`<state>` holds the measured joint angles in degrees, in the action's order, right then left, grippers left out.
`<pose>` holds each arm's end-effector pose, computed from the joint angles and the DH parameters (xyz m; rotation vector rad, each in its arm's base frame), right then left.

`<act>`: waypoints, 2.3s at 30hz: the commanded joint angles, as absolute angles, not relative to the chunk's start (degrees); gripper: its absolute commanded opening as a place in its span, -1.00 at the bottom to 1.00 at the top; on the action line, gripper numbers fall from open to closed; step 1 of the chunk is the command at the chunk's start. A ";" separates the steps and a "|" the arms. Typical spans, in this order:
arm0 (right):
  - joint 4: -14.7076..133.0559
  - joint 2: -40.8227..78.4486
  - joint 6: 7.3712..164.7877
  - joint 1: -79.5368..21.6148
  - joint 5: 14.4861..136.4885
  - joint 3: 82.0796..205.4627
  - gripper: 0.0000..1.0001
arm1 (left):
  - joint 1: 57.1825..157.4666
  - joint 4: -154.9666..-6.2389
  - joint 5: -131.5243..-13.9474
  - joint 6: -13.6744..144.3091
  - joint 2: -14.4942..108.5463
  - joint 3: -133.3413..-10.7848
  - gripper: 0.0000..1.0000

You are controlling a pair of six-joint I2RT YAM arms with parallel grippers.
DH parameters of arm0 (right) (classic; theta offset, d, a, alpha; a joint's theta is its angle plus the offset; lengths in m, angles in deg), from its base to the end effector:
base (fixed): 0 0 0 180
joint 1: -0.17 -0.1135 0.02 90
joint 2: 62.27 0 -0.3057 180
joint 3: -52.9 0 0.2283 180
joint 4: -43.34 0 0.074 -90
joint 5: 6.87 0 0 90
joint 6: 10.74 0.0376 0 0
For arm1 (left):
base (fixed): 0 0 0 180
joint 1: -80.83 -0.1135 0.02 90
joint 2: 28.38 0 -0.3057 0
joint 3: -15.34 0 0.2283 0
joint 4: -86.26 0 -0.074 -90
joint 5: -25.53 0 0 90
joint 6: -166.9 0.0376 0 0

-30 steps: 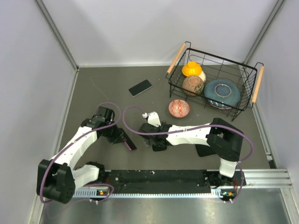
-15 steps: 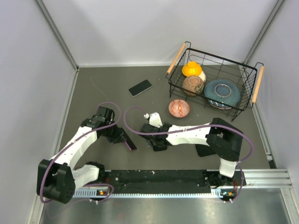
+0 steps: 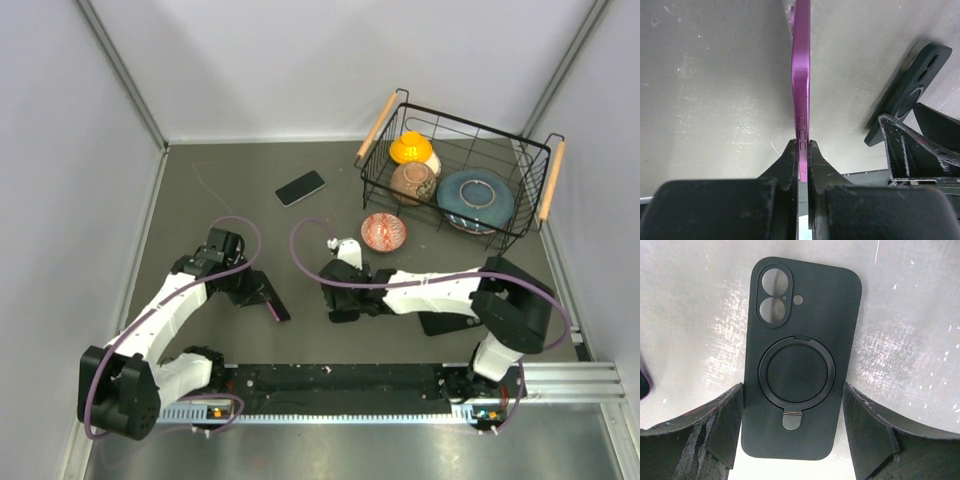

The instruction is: Put the phone into the phone case

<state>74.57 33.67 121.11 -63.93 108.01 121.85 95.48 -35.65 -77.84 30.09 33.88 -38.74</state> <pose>0.1505 0.2738 0.2220 -0.3232 2.4444 0.2324 0.1412 -0.0459 0.2504 -0.7206 2.7527 -0.5920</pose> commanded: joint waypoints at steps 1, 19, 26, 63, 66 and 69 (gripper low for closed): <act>69.74 30.37 122.86 -61.01 100.80 116.40 0.14 | 95.06 -37.10 -75.46 33.21 31.39 -39.01 -1.00; 32.47 11.48 134.10 -46.43 77.06 82.74 0.26 | 94.89 -44.92 -87.94 34.89 26.82 -37.51 -1.00; 33.52 7.44 136.74 -40.88 76.97 77.54 0.16 | 94.89 -46.42 -89.35 34.18 27.17 -36.90 -1.00; 36.87 20.00 134.38 -47.12 74.95 87.38 -0.73 | 96.38 -62.14 -105.34 34.79 27.87 -32.24 -1.00; 39.23 18.51 132.45 -47.12 75.48 88.35 -0.74 | 98.30 -63.90 -107.09 35.94 28.74 -32.32 -1.00; 42.23 15.70 131.56 -47.12 76.45 88.09 -0.55 | 101.20 -64.88 -107.63 37.78 32.17 -33.90 -1.00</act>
